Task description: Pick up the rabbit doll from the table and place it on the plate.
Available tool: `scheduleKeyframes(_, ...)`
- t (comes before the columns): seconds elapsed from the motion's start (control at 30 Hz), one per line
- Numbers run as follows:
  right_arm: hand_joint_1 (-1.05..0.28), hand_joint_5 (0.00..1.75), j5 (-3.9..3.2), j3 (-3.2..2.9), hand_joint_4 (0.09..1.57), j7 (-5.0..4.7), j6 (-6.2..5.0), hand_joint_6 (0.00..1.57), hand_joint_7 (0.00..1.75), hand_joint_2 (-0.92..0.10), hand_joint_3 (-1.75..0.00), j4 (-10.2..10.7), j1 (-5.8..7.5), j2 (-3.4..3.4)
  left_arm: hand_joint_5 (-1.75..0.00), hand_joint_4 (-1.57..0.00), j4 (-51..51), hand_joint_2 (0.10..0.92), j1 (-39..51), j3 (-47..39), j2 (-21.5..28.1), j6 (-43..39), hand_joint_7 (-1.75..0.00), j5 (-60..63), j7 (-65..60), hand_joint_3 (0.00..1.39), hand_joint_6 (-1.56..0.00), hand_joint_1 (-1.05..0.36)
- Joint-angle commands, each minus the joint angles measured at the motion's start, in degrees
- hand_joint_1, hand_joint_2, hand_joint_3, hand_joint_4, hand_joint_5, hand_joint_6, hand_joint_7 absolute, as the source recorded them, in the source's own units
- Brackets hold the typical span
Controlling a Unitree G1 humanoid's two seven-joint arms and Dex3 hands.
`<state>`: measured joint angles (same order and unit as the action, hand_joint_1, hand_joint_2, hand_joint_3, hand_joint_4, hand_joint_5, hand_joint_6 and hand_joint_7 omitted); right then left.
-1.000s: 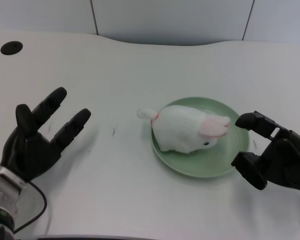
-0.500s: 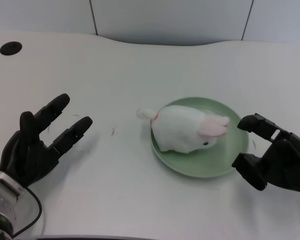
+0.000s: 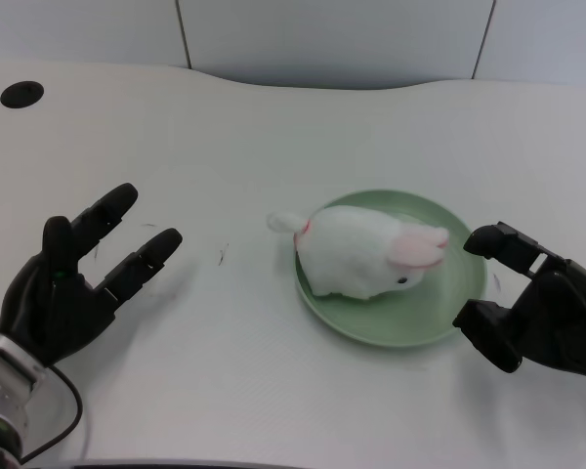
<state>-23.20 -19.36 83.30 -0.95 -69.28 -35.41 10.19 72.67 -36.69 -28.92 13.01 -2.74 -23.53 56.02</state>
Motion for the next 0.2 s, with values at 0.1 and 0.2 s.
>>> scheduleKeyframes(0.1, -0.69, 1.75, 0.07, -0.24, 0.84, 0.16, 0.31, 0.76, 1.22, -0.92, -0.19, 0.1, -0.33, 1.06, -0.19, -0.39, 0.2, 0.921, -0.9, -0.6, 1.5, 0.9, -0.02, -0.5, 1.4, 0.43, -0.27, -0.88)
scheduleKeyframes(0.2, -0.69, 1.75, 0.08, -0.26, 0.84, 0.11, 0.15, 0.77, 1.22, -0.92, -0.2, 0.1, -0.3, 1.02, -0.19, -0.4, 0.3, 0.921, -0.9, -0.8, 1.6, 1.4, -0.03, -0.5, 1.5, 0.42, -0.28, -0.87)
